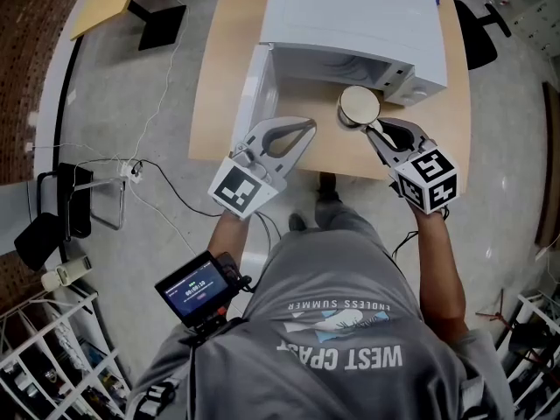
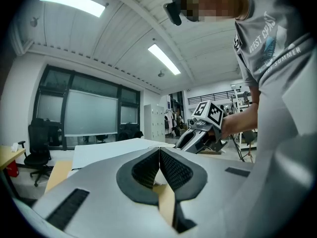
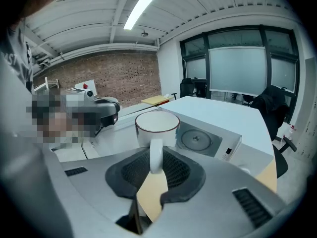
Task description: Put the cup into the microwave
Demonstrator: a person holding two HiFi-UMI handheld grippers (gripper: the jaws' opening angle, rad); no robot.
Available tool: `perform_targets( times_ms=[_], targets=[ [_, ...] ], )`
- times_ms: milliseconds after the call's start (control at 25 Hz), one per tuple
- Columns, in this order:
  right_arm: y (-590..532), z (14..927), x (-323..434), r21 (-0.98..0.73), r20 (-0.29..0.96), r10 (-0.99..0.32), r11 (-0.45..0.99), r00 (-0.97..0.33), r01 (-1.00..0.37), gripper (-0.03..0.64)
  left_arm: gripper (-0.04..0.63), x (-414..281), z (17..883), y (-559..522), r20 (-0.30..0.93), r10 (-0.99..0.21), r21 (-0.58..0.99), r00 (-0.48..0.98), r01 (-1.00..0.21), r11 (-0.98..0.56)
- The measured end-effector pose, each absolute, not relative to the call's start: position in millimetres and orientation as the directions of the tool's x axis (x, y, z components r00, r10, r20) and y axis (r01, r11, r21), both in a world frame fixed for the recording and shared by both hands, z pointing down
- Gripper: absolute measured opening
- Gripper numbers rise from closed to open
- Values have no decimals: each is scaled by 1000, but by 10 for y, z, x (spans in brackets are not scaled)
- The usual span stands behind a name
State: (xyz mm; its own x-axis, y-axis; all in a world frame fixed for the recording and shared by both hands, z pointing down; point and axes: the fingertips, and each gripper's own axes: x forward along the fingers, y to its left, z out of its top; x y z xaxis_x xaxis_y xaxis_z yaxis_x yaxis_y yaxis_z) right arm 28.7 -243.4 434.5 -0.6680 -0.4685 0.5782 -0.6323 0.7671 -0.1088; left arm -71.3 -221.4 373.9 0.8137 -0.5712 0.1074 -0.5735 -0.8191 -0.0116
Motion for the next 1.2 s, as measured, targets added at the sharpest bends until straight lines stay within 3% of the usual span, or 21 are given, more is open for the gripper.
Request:
perform_targets(
  times_ms=[520,1200],
  targets=[
    [-3052,4870,522,-151,623,-428,755,-654,-638,74,21,-412,4011,-2635,180,-575,53,798,-592,-804],
    [-3596,5660,361,-176,652,-397,749,-645,-639,74,21,-327,4494,-2980,172,-560,64,811,-576,-815]
  ],
)
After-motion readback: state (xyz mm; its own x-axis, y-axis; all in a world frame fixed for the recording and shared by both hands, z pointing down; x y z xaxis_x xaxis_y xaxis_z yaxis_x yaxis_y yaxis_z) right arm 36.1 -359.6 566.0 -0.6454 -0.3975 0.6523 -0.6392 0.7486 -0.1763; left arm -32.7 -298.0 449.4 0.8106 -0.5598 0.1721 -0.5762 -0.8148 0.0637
